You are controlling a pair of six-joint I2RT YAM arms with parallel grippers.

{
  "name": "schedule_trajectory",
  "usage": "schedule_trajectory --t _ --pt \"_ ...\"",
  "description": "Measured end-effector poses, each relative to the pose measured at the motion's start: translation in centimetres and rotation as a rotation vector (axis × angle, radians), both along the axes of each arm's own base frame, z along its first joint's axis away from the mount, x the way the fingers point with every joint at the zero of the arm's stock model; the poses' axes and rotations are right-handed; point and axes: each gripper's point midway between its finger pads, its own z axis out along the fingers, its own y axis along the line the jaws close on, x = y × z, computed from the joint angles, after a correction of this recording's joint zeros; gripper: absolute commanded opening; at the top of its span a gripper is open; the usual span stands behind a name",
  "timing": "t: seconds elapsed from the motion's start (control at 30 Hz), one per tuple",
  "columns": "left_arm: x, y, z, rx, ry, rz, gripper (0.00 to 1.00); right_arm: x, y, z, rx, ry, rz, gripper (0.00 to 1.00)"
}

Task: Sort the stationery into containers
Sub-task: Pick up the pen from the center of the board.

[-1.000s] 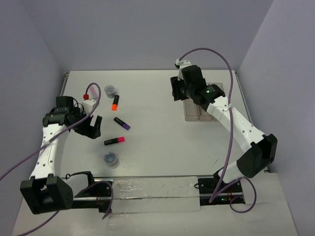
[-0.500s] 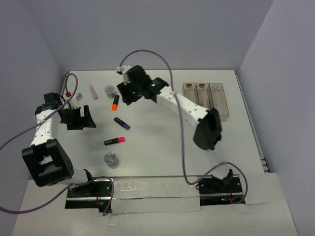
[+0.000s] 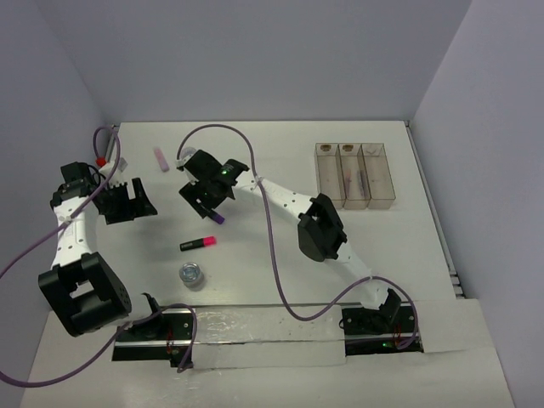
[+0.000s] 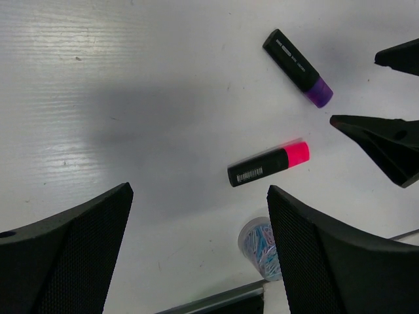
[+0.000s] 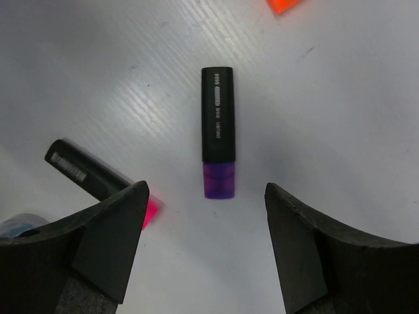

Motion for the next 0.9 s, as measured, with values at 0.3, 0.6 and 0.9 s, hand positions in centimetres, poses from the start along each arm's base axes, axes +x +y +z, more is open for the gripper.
schedule_trajectory --t 0.3,0.6,0.9 --pt "-0.1 0.1 3.2 0.039 -0.07 0.012 0.92 0.2 -1.6 -0.4 -0.073 -0.017 0.02 0.81" --pt "-1.7 -0.5 7.9 0.086 -0.198 0.039 0.95 0.3 -1.3 1.5 -0.039 -0.058 0.066 0.81" --pt "-1.5 -0.2 7.2 0.085 -0.167 0.054 0.94 0.6 -0.3 -4.8 -0.086 -0.007 0.086 0.78"
